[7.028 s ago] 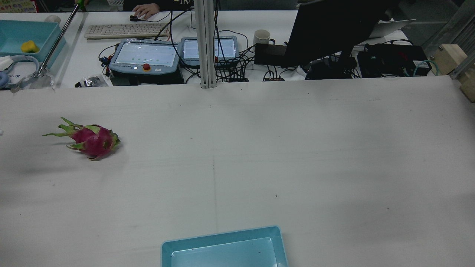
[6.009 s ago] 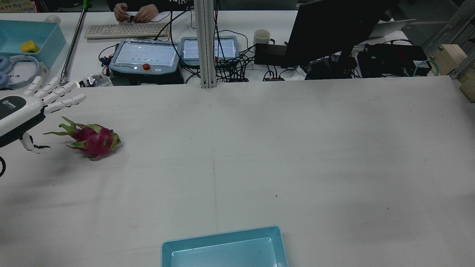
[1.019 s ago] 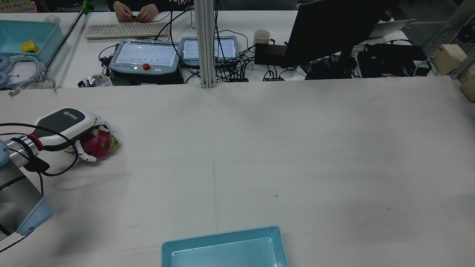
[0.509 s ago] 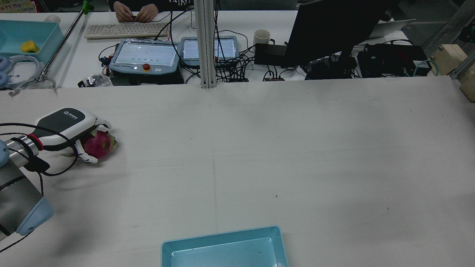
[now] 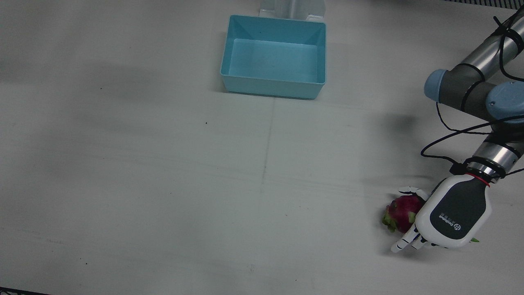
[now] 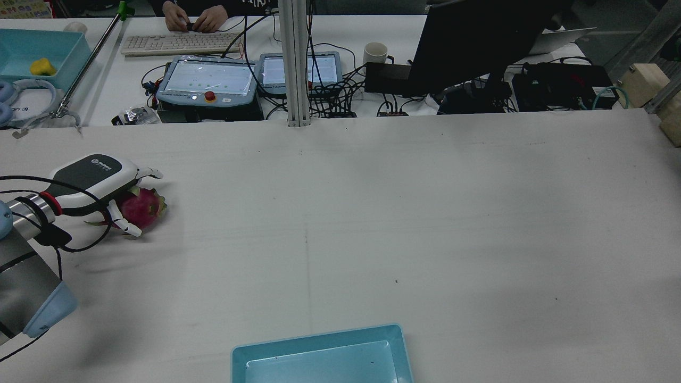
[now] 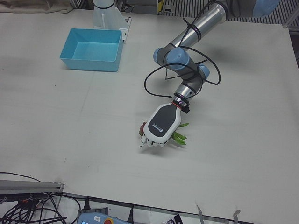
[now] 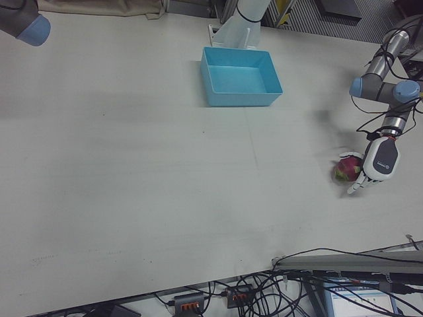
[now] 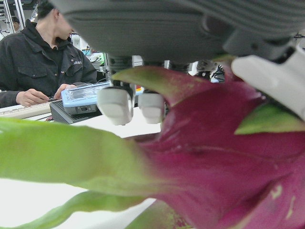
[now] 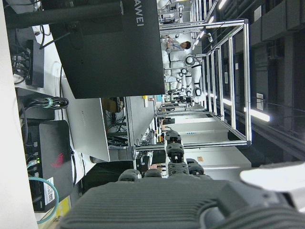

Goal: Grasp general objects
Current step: 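Close the left hand's fingers around the dragon fruit, then lift the dragon fruit off the table with the left hand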

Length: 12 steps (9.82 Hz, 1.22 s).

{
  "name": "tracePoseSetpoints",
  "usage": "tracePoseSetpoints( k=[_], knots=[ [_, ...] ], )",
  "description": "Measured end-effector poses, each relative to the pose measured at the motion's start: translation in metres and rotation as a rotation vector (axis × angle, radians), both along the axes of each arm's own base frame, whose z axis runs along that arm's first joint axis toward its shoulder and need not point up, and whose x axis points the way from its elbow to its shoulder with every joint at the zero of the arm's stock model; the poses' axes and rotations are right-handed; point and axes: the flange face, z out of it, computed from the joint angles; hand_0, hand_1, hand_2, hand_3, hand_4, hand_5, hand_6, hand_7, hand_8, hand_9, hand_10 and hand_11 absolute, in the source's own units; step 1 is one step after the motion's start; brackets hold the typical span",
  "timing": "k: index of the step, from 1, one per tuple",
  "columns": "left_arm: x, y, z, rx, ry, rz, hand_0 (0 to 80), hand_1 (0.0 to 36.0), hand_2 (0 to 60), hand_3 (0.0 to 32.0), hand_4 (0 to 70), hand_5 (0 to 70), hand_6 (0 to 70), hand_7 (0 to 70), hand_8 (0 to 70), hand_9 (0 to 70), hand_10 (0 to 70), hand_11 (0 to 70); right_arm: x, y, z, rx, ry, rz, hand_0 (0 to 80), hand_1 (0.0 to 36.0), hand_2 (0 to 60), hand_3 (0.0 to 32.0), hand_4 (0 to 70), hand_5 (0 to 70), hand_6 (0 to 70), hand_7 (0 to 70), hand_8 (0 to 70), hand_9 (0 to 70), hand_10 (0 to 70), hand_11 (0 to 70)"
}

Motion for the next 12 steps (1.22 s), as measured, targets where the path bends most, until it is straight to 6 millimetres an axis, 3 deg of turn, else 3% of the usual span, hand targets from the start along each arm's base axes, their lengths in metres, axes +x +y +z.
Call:
tracePoseSetpoints(
  k=[4, 5, 7, 8, 9, 10, 11, 12],
  knots=[
    [-0.002, 0.0, -0.003, 0.004, 0.034, 0.002, 50.2, 5.8, 17.2, 0.0, 3.4, 18.3, 70.0, 67.2, 70.0, 70.0, 70.0, 70.0, 0.0, 0.0, 0.0, 0.0, 0.0, 0.0, 0.0, 0.0, 0.0, 0.0, 0.0, 0.0, 0.0, 0.0, 0.0, 0.0, 0.0, 0.0],
    [-0.003, -0.001, -0.004, 0.004, 0.059, 0.003, 49.3, 5.4, 19.1, 0.0, 2.5, 17.7, 70.0, 66.7, 70.0, 70.0, 70.0, 70.0, 0.0, 0.0, 0.0, 0.0, 0.0, 0.0, 0.0, 0.0, 0.0, 0.0, 0.0, 0.0, 0.0, 0.0, 0.0, 0.0, 0.0, 0.0],
    [-0.003, -0.004, -0.007, -0.001, 0.123, 0.01, 48.2, 6.7, 29.0, 0.0, 2.9, 17.6, 70.0, 66.2, 70.0, 70.0, 70.0, 70.0, 0.0, 0.0, 0.0, 0.0, 0.0, 0.0, 0.0, 0.0, 0.0, 0.0, 0.0, 0.0, 0.0, 0.0, 0.0, 0.0, 0.0, 0.0],
    [-0.003, -0.004, -0.009, -0.009, 0.158, 0.026, 48.5, 7.3, 30.5, 0.0, 3.0, 17.6, 70.0, 65.4, 70.0, 70.0, 70.0, 70.0, 0.0, 0.0, 0.0, -0.001, 0.0, 0.0, 0.0, 0.0, 0.0, 0.0, 0.0, 0.0, 0.0, 0.0, 0.0, 0.0, 0.0, 0.0],
    [-0.007, -0.006, -0.014, -0.013, 0.195, 0.038, 48.2, 9.0, 39.1, 0.0, 3.0, 17.9, 70.0, 64.8, 70.0, 70.0, 70.0, 70.0, 0.0, 0.0, 0.0, 0.0, 0.0, 0.0, 0.0, 0.0, 0.0, 0.0, 0.0, 0.0, 0.0, 0.0, 0.0, 0.0, 0.0, 0.0],
    [-0.014, -0.008, -0.022, -0.012, 0.232, 0.044, 47.3, 13.6, 60.0, 0.0, 3.0, 18.9, 70.0, 66.8, 70.0, 70.0, 70.0, 70.0, 0.0, 0.0, 0.0, 0.0, 0.0, 0.0, 0.0, 0.0, 0.0, 0.0, 0.0, 0.0, 0.0, 0.0, 0.0, 0.0, 0.0, 0.0],
    [-0.021, -0.007, -0.03, -0.01, 0.264, 0.053, 45.9, 18.5, 60.0, 0.0, 2.6, 19.7, 70.0, 69.2, 70.0, 70.0, 70.0, 70.0, 0.0, 0.0, 0.0, 0.0, 0.0, 0.0, 0.0, 0.0, 0.0, 0.0, 0.0, 0.0, 0.0, 0.0, 0.0, 0.0, 0.0, 0.0],
    [-0.026, -0.005, -0.037, -0.006, 0.291, 0.061, 45.0, 19.7, 60.0, 0.0, 2.1, 19.9, 70.0, 69.6, 70.0, 70.0, 70.0, 70.0, 0.0, 0.0, 0.0, 0.0, 0.001, 0.0, 0.0, 0.0, 0.0, 0.0, 0.0, 0.0, 0.0, 0.0, 0.0, 0.0, 0.0, 0.0]
  ],
)
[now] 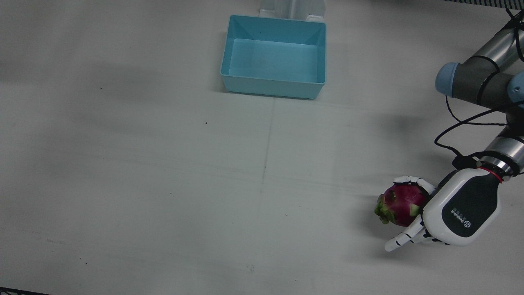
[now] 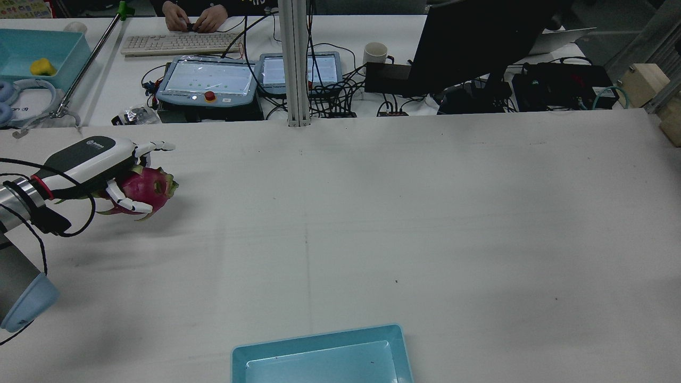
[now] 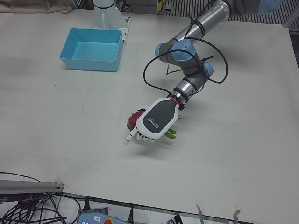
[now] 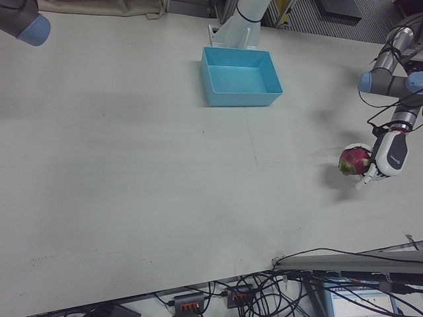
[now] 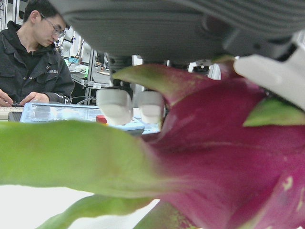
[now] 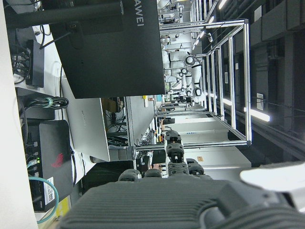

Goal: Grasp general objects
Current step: 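Lift the dragon fruit off the table with the left hand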

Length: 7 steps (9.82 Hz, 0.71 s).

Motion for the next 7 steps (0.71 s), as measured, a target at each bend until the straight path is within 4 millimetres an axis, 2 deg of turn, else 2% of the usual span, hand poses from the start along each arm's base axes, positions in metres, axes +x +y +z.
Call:
tracePoseSetpoints(
  k=[4, 7],
  knots=[
    [-0.014, 0.015, -0.024, 0.013, 0.094, 0.027, 46.6, 18.4, 60.0, 0.0, 3.3, 20.2, 70.0, 68.1, 70.0, 70.0, 70.0, 70.0, 0.0, 0.0, 0.0, 0.0, 0.0, 0.0, 0.0, 0.0, 0.0, 0.0, 0.0, 0.0, 0.0, 0.0, 0.0, 0.0, 0.0, 0.0],
    [-0.02, 0.037, -0.067, 0.031, 0.211, 0.14, 48.0, 19.6, 60.0, 0.0, 5.1, 21.6, 70.0, 70.0, 70.0, 70.0, 70.0, 70.0, 0.0, 0.0, 0.0, 0.001, 0.001, 0.0, 0.0, 0.0, 0.0, 0.0, 0.0, 0.0, 0.0, 0.0, 0.0, 0.0, 0.0, 0.0]
  ],
)
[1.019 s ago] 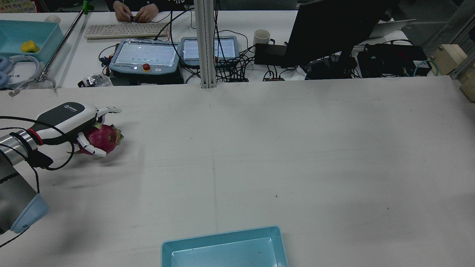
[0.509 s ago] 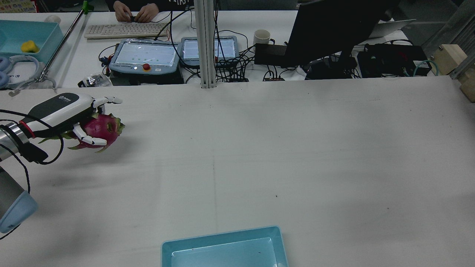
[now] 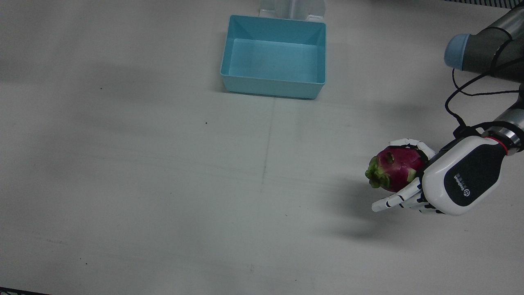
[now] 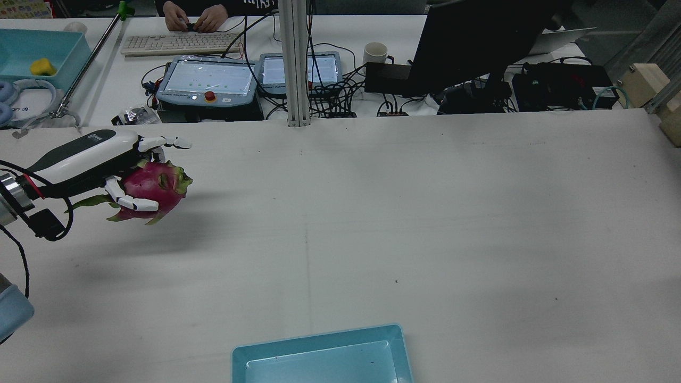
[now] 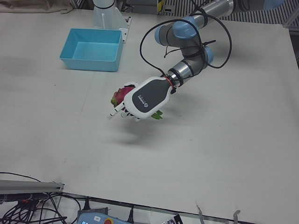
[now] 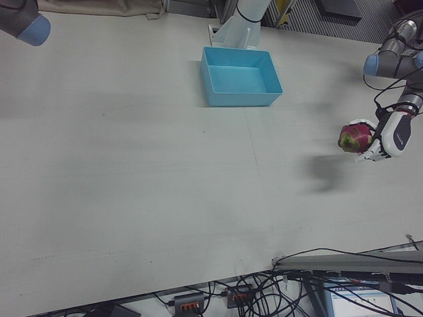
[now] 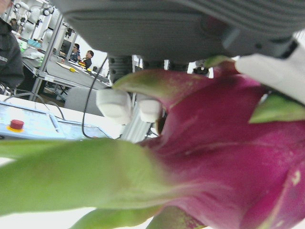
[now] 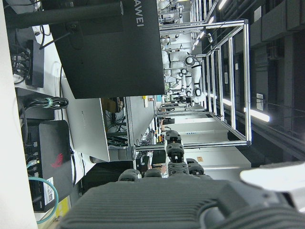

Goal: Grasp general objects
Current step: 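Lift the dragon fruit off the table with the left hand, then carry the dragon fruit over the light-blue tray and lower it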

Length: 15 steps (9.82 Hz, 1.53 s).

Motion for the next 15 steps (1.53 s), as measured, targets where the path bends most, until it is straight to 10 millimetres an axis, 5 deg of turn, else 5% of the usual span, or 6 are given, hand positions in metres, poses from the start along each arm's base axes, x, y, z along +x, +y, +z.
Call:
tracePoseSetpoints(
  k=[4, 8, 11, 15],
  knots=[
    [0.008, 0.014, -0.061, -0.014, 0.11, 0.175, 50.3, 22.8, 60.0, 0.0, 7.4, 23.7, 70.0, 70.0, 70.0, 70.0, 70.0, 70.0, 0.0, 0.0, 0.0, -0.001, 0.0, 0.001, 0.0, 0.0, 0.0, 0.0, 0.0, 0.0, 0.0, 0.0, 0.0, 0.0, 0.0, 0.0],
    [0.023, 0.022, -0.114, -0.081, 0.273, 0.361, 53.5, 25.4, 60.0, 0.0, 19.5, 28.2, 70.0, 70.0, 70.0, 70.0, 70.0, 70.0, 0.0, 0.0, 0.0, 0.0, -0.001, 0.0, 0.0, 0.0, 0.0, 0.0, 0.0, 0.0, 0.0, 0.0, 0.0, 0.0, 0.0, 0.0],
    [0.069, 0.046, -0.159, -0.143, 0.394, 0.539, 56.5, 26.6, 60.0, 0.0, 26.1, 30.3, 70.0, 70.0, 70.0, 70.0, 70.0, 70.0, 0.0, 0.0, 0.0, -0.001, -0.001, 0.001, 0.0, 0.0, 0.0, 0.0, 0.0, 0.0, 0.0, 0.0, 0.0, 0.0, 0.0, 0.0],
    [0.147, 0.12, -0.197, -0.206, 0.419, 0.752, 57.3, 26.0, 60.0, 0.0, 30.5, 31.4, 70.0, 70.0, 70.0, 70.0, 70.0, 70.0, 0.0, 0.0, 0.001, -0.003, -0.001, 0.0, 0.0, 0.0, 0.0, 0.0, 0.0, 0.0, 0.0, 0.0, 0.0, 0.0, 0.0, 0.0]
  ],
)
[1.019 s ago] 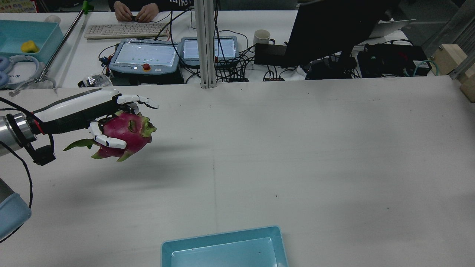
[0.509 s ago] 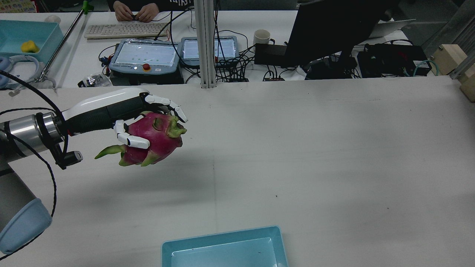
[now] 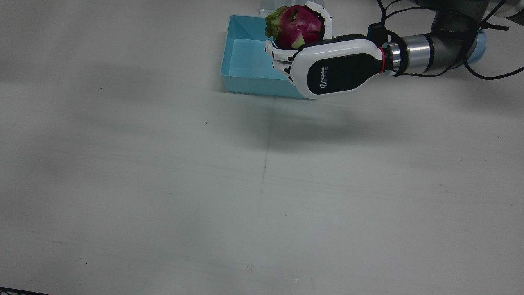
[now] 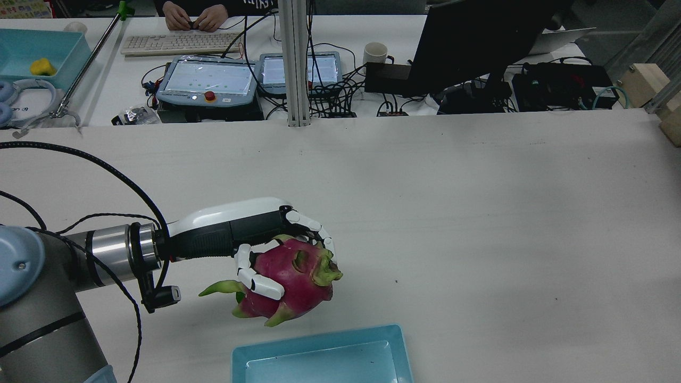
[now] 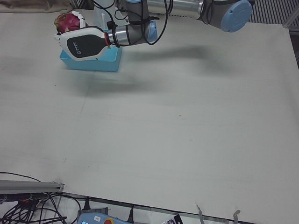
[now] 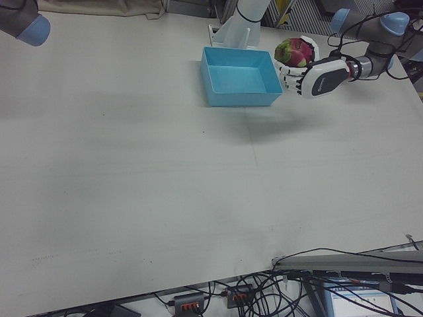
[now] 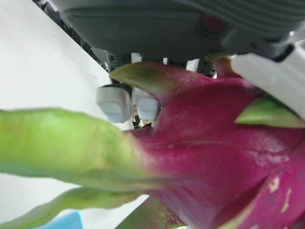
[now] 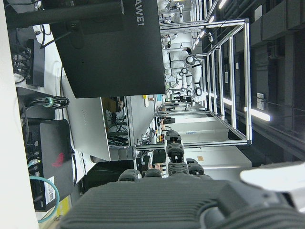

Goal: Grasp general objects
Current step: 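Carry the dragon fruit over the light-blue tray and lower it, then open the left hand to release the dragon fruit onto the tray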

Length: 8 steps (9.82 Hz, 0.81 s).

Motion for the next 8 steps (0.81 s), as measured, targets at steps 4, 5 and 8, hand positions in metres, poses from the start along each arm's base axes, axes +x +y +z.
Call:
tracePoseSetpoints(
  k=[4, 5, 8],
  knots=[
    [0.035, 0.04, -0.003, 0.007, -0.003, 0.132, 60.0, 21.1, 48.2, 0.0, 29.0, 22.7, 70.0, 70.0, 70.0, 70.0, 70.0, 70.0, 0.0, 0.0, 0.0, 0.0, 0.0, 0.0, 0.0, 0.0, 0.0, 0.0, 0.0, 0.0, 0.0, 0.0, 0.0, 0.0, 0.0, 0.0],
    [0.042, 0.048, -0.003, 0.013, -0.004, 0.158, 58.9, 22.3, 20.8, 0.0, 22.8, 12.1, 29.3, 47.0, 37.4, 35.8, 37.3, 54.6, 0.0, 0.0, 0.0, 0.0, 0.0, 0.0, 0.0, 0.0, 0.0, 0.0, 0.0, 0.0, 0.0, 0.0, 0.0, 0.0, 0.0, 0.0],
    [0.051, 0.061, -0.003, 0.028, 0.006, 0.192, 55.6, 19.2, 0.0, 3.8, 0.0, 0.0, 0.0, 0.0, 0.0, 0.0, 0.0, 0.5, 0.0, 0.0, 0.0, 0.001, 0.0, 0.0, 0.0, 0.0, 0.0, 0.0, 0.0, 0.0, 0.0, 0.0, 0.0, 0.0, 0.0, 0.0]
  ],
)
